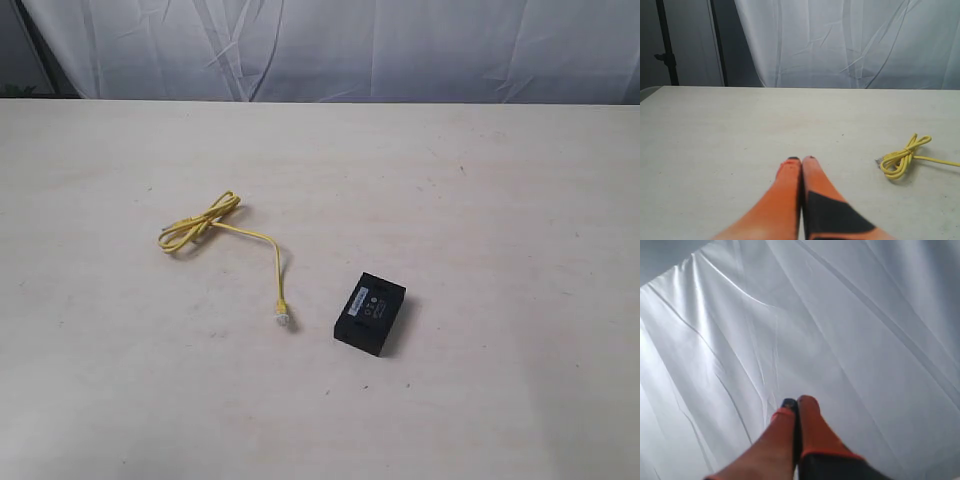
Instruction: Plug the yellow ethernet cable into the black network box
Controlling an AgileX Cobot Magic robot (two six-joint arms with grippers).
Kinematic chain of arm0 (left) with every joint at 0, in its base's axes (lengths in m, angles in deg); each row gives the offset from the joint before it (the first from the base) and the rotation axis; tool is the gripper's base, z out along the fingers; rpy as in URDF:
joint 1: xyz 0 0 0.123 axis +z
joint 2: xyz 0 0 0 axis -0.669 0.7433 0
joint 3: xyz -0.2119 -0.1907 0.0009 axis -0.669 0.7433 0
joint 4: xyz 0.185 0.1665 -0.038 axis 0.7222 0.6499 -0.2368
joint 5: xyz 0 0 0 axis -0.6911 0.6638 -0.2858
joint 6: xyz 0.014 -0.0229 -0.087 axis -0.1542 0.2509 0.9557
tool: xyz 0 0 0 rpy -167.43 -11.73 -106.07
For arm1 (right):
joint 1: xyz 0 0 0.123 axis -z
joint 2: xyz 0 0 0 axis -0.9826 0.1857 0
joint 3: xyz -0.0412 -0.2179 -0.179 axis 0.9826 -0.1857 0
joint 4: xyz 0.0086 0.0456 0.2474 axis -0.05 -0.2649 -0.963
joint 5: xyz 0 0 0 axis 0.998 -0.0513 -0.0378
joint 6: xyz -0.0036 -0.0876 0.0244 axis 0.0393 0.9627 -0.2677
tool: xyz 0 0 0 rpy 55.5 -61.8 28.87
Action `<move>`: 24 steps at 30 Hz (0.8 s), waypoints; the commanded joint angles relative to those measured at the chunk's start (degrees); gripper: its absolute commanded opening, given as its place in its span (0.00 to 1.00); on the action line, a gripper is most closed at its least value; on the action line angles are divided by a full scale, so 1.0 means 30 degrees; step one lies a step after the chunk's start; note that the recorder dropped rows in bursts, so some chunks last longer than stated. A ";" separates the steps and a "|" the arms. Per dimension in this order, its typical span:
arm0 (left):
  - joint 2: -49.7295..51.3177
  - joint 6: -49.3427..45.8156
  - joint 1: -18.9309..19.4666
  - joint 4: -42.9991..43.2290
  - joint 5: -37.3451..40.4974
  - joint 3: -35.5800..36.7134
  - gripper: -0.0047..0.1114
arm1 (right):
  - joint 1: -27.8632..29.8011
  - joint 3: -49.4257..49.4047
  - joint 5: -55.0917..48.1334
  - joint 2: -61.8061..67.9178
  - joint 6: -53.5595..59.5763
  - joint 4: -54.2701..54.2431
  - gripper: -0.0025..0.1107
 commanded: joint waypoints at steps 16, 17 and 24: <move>-0.0113 0.0064 -0.0003 0.0062 0.0018 0.0090 0.04 | 0.0081 0.9729 -0.7622 1.2085 -0.0456 0.9654 0.01; -0.0113 0.0064 -0.0003 0.0062 0.0018 0.0090 0.04 | 0.0081 1.0242 -0.8573 1.2726 -0.0259 0.9745 0.01; -0.0113 0.0064 -0.0003 0.0062 0.0018 0.0090 0.04 | 0.0081 1.3357 -1.5234 1.6684 0.5259 0.8284 0.01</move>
